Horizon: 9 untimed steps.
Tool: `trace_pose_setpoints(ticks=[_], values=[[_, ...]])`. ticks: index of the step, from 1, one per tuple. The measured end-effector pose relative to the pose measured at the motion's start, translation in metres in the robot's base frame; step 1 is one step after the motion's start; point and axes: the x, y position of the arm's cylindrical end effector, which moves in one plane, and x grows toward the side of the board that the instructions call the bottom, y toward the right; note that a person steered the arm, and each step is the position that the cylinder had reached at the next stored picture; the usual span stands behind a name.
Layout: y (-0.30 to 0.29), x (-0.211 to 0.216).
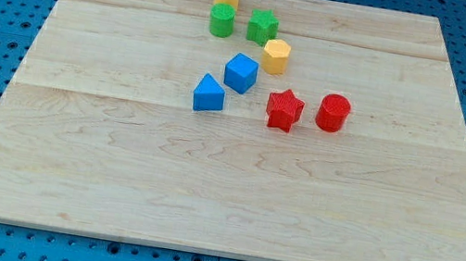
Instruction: Move green circle right to the yellow heart
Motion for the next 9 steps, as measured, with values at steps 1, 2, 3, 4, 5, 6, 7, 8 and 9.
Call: trace_pose_setpoints(ticks=[1,2,3,4,5,6,7,8,9], values=[[0.059,0.001],[0.084,0.008],[0.05,0.013],[-0.017,0.012],[-0.051,0.001],[-0.027,0.0],[0.042,0.011],[0.034,0.014],[0.016,0.026]])
